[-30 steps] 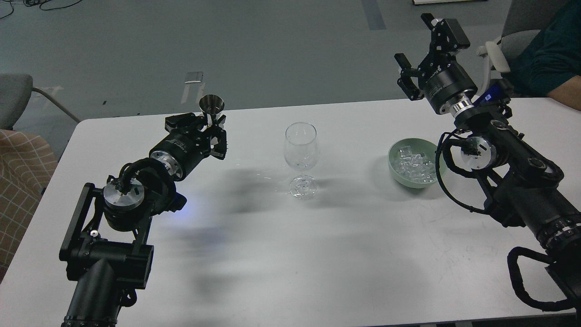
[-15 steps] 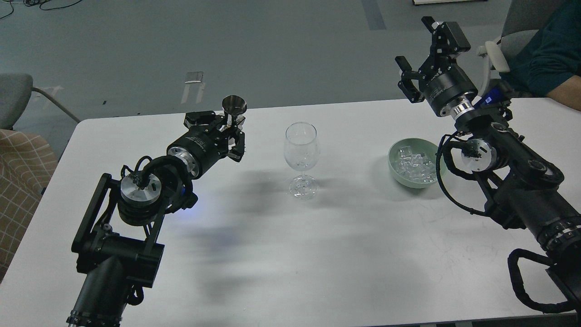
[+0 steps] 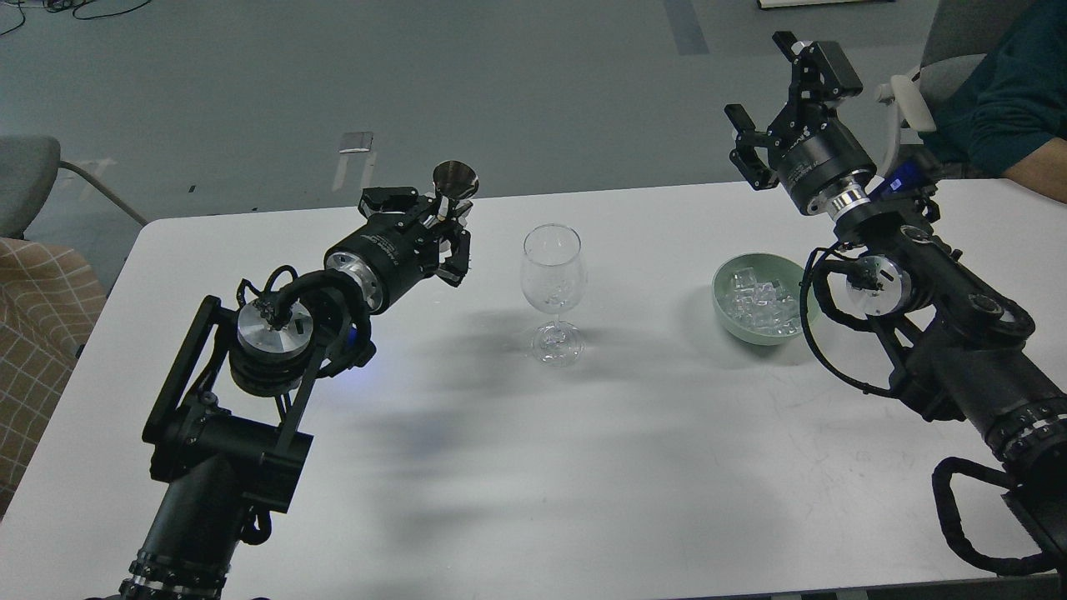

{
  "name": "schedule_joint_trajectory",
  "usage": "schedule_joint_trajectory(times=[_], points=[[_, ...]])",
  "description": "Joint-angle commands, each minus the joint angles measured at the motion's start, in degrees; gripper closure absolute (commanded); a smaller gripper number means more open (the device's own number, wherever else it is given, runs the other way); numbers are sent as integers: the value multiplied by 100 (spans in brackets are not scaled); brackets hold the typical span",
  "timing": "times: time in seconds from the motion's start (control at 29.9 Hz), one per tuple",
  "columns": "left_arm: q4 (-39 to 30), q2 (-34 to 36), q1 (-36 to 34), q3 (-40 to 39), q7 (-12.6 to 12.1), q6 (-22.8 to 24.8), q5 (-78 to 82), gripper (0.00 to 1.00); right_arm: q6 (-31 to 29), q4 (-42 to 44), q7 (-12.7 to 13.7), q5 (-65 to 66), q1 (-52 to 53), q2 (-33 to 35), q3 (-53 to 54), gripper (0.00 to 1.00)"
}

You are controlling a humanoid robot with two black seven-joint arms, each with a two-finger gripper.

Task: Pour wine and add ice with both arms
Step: 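Lift the jigger with the left gripper and carry it above the wine glass, then tilt the jigger over the wine glass rim with the left gripper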

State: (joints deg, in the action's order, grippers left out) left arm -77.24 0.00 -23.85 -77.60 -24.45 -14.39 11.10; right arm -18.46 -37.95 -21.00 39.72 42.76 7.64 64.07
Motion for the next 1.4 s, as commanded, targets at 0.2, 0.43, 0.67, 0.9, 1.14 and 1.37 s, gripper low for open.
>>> schedule_joint_trajectory(times=[0.2,0.43,0.67,0.9,1.14,1.37], points=[[-159,0,-41,245,-33,-72,86,100,0,-2,0,0,-13,-9,0,0],[-168,0,-50,386,-25,-81,156,100,0,-2,0,0,-13,-9,0,0],[-168,0,-76,526,-7,-81,174,100,0,-2,0,0,-22,-9,0,0],[-168,0,-129,544,-7,-64,393,100,0,-2,0,0,-22,-9,9,0],[-168,0,-138,623,2,-20,586,100,0,-2,0,0,-22,-9,9,0],[-177,0,-164,667,2,-20,648,100,0,-2,0,0,-22,0,9,0]])
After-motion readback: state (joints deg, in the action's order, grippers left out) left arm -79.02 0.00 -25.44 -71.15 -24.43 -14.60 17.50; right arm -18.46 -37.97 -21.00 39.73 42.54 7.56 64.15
